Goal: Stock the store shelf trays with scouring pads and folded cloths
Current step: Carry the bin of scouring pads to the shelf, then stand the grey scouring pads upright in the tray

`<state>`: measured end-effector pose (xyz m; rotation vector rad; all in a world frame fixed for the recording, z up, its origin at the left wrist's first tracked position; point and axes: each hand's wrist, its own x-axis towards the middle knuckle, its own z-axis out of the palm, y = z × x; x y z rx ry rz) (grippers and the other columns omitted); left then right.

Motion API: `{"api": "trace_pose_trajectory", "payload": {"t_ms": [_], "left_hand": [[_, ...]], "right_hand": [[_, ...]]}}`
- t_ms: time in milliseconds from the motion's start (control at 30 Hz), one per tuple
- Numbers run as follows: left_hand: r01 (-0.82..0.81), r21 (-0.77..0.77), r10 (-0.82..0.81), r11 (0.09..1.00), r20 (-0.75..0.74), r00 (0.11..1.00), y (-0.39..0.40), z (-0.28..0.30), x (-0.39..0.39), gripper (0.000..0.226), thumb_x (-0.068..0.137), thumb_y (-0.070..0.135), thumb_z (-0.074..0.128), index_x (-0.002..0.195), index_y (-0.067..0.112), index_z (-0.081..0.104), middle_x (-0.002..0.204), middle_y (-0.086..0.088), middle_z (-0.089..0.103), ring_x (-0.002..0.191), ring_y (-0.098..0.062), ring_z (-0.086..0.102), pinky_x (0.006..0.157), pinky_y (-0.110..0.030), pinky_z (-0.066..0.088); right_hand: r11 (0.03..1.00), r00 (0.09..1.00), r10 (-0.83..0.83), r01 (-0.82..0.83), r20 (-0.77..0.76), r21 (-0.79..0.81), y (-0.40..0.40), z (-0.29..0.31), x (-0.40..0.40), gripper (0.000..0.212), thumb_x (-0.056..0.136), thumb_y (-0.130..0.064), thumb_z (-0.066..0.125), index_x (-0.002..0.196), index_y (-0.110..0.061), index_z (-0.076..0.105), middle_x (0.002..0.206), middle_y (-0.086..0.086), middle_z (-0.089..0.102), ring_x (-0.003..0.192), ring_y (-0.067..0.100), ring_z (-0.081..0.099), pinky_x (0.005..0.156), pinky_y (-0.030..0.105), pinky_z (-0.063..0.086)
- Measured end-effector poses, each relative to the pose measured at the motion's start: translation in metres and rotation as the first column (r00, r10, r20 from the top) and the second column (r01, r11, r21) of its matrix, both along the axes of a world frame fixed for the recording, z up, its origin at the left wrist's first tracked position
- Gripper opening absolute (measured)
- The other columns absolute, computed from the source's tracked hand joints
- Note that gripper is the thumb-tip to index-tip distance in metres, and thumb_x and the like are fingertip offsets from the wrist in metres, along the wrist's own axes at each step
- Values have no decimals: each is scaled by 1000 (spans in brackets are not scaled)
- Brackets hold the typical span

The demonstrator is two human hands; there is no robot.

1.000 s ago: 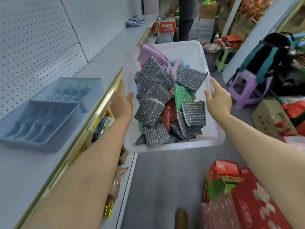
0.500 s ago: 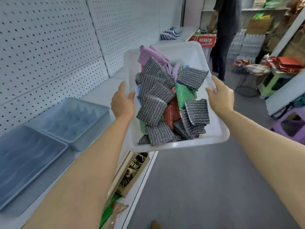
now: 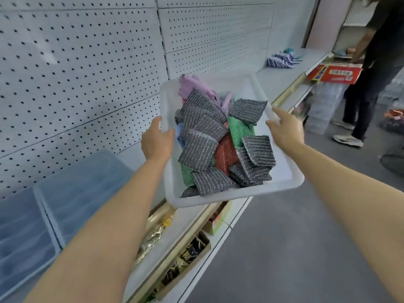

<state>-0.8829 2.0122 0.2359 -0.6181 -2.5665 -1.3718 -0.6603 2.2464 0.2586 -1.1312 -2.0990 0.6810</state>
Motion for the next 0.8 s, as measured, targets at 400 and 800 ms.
{"api": "trace_pose_trajectory", "payload": {"t_ms": [400, 800], "left_hand": [[-367, -120, 375, 922, 52, 925, 23, -22, -47, 52, 86, 33, 59, 137, 25, 51, 120, -6, 66, 105, -30, 62, 87, -40, 51], [-446, -218, 470, 868, 69, 880, 19, -21, -79, 40, 85, 26, 64, 125, 18, 59, 114, -3, 67, 90, -24, 60, 73, -26, 39]], "right_hand": [[922, 916, 388, -388, 107, -23, 88, -8, -148, 47, 90, -27, 63, 136, -24, 52, 123, 13, 64, 103, 27, 64, 95, 39, 51], [842, 824, 540, -530, 170, -102, 110, -33, -237, 46, 88, -28, 66, 133, -21, 56, 123, 12, 63, 104, 27, 63, 95, 40, 50]]}}
